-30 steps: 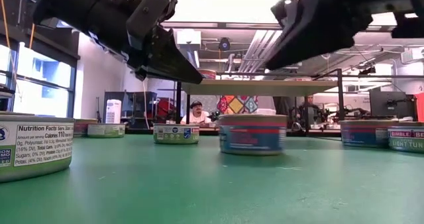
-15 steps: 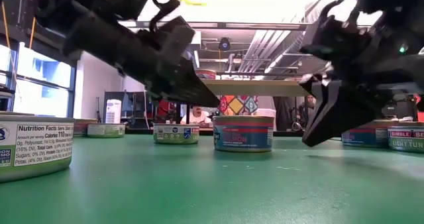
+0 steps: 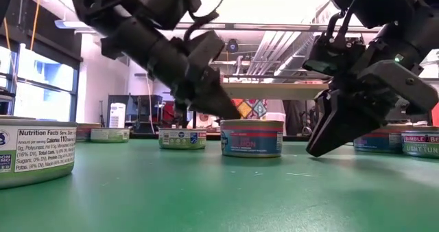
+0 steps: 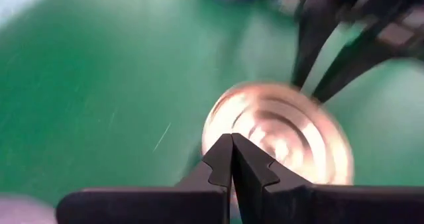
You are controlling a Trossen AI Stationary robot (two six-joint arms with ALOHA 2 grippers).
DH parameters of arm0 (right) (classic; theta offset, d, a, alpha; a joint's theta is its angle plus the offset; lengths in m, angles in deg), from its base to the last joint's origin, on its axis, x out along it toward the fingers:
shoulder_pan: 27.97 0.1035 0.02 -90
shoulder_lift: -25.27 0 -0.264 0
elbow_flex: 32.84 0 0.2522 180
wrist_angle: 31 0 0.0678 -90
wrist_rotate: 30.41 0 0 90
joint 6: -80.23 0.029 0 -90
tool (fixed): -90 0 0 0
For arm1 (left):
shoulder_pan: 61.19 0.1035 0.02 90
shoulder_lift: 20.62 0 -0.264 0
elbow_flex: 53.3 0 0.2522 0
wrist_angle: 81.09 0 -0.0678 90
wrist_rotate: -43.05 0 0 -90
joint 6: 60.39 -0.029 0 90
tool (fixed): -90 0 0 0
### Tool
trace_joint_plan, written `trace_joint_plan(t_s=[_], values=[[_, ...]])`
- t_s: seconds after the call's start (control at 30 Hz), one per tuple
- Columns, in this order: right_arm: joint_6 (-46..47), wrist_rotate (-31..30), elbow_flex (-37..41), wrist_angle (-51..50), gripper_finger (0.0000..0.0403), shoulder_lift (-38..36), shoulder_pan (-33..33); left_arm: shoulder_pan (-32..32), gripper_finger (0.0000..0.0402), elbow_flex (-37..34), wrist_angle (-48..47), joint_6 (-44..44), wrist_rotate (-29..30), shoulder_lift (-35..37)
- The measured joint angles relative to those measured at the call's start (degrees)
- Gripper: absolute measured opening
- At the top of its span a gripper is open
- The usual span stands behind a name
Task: Stack canned seafood by type on shelf
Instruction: Put the blue pink tuna can on the shelf
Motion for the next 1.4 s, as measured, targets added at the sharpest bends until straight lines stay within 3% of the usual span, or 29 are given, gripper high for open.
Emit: trace_joint_plan(t_s=[0.23,0.63,1.4], values=[[-2.12,10.01,-1.83,-0.05,0.0102,-0.19,0.95,-0.93,0.0000,0.58,-5.82,0.29,0.60,0.27],[-12.52,9.69,-8.41,-2.35,0.0090,-0.21,3.96,-4.34,0.0000,0.51,-6.97,-0.47,-2.93,0.22],[-10.62,9.71,-8.58,-5.58,0.0089,-0.21,3.96,-9.64,0.0000,0.51,-12.75,2.56,0.82,0.80]])
